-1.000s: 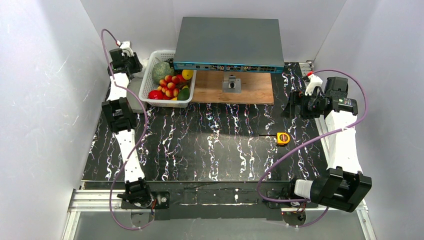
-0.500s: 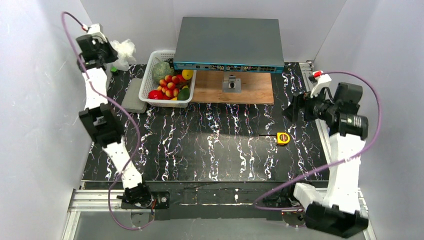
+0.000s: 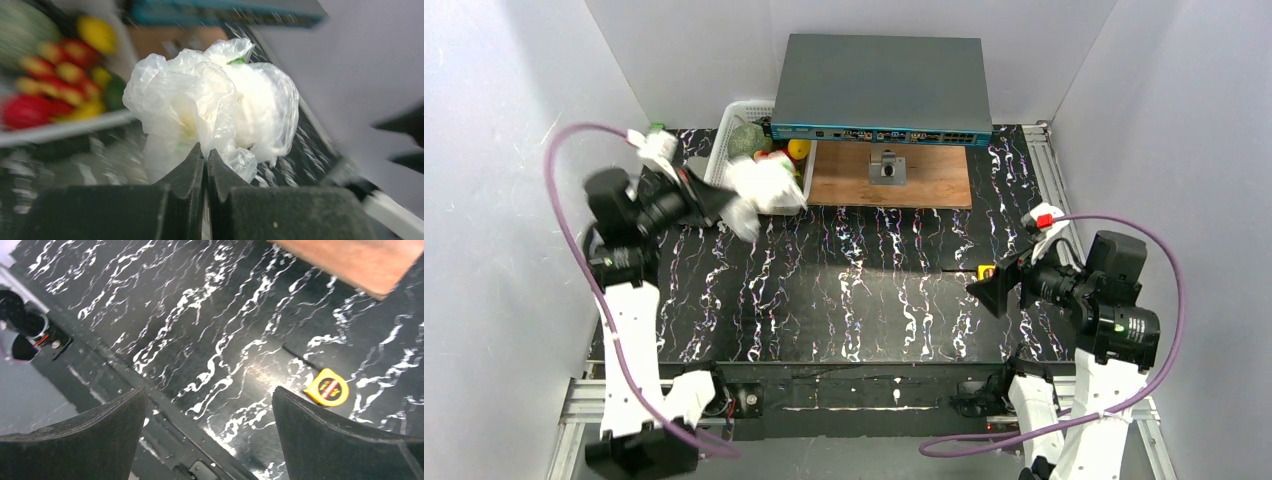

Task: Place the fake fruits into the plastic bag and tie a complex knot

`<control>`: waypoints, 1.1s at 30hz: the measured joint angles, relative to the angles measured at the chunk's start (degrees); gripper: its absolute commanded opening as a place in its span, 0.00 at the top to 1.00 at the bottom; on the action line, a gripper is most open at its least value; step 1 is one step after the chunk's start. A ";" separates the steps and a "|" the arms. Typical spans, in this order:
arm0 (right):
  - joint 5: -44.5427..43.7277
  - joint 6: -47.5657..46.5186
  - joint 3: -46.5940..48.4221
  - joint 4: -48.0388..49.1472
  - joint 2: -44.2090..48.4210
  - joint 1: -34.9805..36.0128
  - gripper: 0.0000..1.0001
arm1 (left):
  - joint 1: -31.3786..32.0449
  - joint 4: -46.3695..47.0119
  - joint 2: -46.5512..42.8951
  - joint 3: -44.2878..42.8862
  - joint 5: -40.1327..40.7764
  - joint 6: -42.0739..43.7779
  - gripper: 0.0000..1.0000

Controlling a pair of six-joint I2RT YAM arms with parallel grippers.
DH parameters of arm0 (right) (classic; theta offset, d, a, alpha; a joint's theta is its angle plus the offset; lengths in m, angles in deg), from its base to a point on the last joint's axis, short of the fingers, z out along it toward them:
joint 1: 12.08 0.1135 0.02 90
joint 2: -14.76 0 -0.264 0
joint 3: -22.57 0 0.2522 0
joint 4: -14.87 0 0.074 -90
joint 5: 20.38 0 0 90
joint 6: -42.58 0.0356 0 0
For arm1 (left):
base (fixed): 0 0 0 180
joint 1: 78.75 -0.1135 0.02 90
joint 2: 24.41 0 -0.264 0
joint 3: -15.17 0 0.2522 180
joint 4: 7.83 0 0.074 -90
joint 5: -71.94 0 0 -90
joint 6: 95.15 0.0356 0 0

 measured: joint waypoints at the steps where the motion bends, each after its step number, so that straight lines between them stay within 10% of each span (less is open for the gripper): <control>1: 0.98 -0.17 -1.27 -0.83 0.90 0.13 0.00 | 2.49 -1.33 -3.26 4.35 -1.22 -1.25 1.00; 12: 4.63 2.86 -10.80 5.01 3.96 8.87 0.00 | 23.52 -2.08 -20.98 32.26 -4.44 -20.50 1.00; 24: -18.78 10.27 -16.09 32.68 -2.32 56.35 0.00 | 28.35 9.01 -13.97 34.53 -9.38 -30.60 1.00; 33: -32.48 9.03 -15.82 52.04 -16.22 73.81 0.00 | 31.10 10.03 -12.02 34.34 -11.45 -31.21 1.00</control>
